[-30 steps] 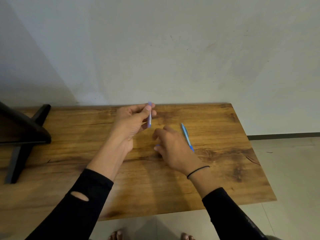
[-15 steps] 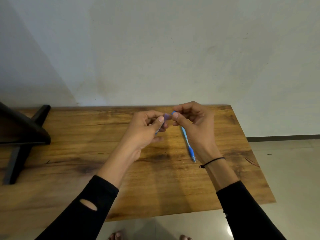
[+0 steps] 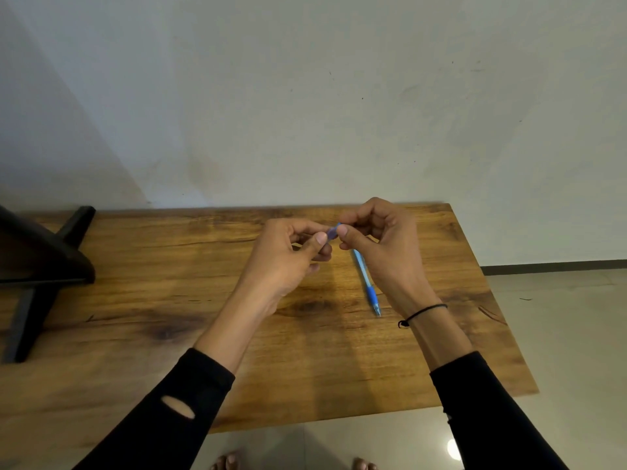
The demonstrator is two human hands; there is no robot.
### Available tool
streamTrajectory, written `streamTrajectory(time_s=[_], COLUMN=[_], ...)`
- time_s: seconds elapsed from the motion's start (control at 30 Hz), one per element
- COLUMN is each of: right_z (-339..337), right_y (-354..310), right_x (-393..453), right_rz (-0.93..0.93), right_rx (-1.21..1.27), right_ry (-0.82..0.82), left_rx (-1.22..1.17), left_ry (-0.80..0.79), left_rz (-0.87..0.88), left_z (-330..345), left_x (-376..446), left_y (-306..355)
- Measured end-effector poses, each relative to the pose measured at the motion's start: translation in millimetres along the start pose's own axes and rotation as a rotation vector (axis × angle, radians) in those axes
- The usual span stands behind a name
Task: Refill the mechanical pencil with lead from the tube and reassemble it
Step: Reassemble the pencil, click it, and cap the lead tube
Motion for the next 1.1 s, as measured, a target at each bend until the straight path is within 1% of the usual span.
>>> streamTrajectory(time_s=[0.2, 0.3, 0.37, 0.47, 0.53, 0.67, 0.73, 0.8, 0.87, 0.9, 0.97, 1.03, 1.1], right_z=[1.4, 2.0, 5.0, 12.0, 16.0, 25.2, 28.4, 27.6, 23.3, 21.0, 19.6, 22.4, 27.3], right_y=[1.7, 3.0, 2.8, 1.1, -1.1, -2.2, -1.3, -2.3, -0.6, 2.9, 14.2, 24.2, 30.9], right_x=[0.6, 1.1, 0.3, -1.7, -2.9, -9.8, -13.7, -15.4, -13.5, -12.2, -11.3, -13.1, -14.5], right_rz=[0.015, 0.046, 0.065, 0.058, 0.019, -0.142, -0.230, -0.299, -0.308, -0.283, -0.204, -0.157, -0.145], right_rx=[-0.002, 0.012, -0.032, -0.155, -0.256, -0.656, -0.818, -0.924, -1.003, -1.045, -1.121, -1.169, -1.205], right_ry=[0.001, 0.006, 0.002, -0.009, -0.047, -0.176, -0.152, -0.095, -0.074, -0.094, -0.185, -0.253, -0.276], left_rx=[0.011, 0.016, 0.004, -0.080, -0.127, -0.133, -0.124, -0.092, 0.013, 0.107, 0.277, 0.357, 0.378], left_ry=[-0.019, 0.002, 0.040, 0.102, 0.132, 0.139, 0.118, 0.079, 0.050, 0.048, 0.064, 0.090, 0.110], left_rz=[-0.018, -0.029, -0.046, -0.102, -0.141, -0.160, -0.173, -0.192, -0.201, -0.181, -0.123, -0.102, -0.104], left_z=[0.9, 1.3, 1.3, 1.1, 1.7, 4.4, 5.7, 7.8, 7.4, 5.4, -2.4, -11.8, -18.2], left_x=[-0.2, -0.3, -0.2, 0.0, -0.1, 2.1, 3.6, 4.3, 4.1, 5.4, 8.5, 10.1, 11.1], left_y=[-1.5, -2.3, -4.3, -8.6, -10.5, -12.8, -14.3, -17.1, -20.9, -23.2, -24.9, -23.7, -23.3])
Point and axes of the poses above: each hand's wrist, its own x-axis towards the middle knuckle, its own z-axis out of the palm, y = z × x, the point moved 4 cm from there along x, towards the middle knuckle, and after that the axes turned 10 degrees about z, right-handed, at the moved point
